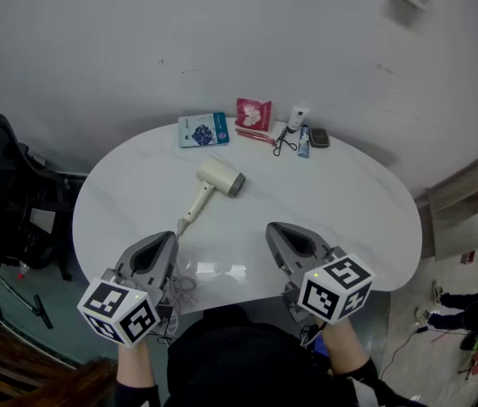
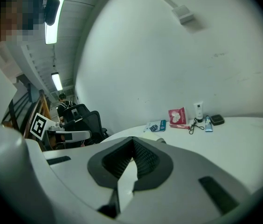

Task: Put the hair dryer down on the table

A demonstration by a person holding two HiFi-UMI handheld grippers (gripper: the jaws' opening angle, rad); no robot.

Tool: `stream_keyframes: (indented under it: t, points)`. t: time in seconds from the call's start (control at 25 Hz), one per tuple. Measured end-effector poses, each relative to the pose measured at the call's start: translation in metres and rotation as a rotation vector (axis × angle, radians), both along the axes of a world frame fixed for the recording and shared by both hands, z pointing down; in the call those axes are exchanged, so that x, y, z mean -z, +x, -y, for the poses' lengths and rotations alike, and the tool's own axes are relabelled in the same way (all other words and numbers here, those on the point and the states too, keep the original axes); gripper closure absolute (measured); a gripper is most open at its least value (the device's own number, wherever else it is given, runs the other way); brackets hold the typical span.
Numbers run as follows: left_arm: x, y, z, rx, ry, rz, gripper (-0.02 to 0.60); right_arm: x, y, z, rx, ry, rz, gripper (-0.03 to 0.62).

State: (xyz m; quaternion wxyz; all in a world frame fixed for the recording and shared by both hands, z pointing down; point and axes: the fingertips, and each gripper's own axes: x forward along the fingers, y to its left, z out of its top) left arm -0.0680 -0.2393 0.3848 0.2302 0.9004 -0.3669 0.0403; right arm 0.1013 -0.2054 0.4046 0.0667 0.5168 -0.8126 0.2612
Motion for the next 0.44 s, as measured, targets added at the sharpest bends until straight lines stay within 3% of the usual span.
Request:
stream_keyframes:
  t: [0.44]
  points:
    - [0.001, 0.003, -0.010, -0.019, 0.001, -0.006, 0.572, -0.003, -0.001, -0.012, -0.007, 0.014, 0.044, 0.589]
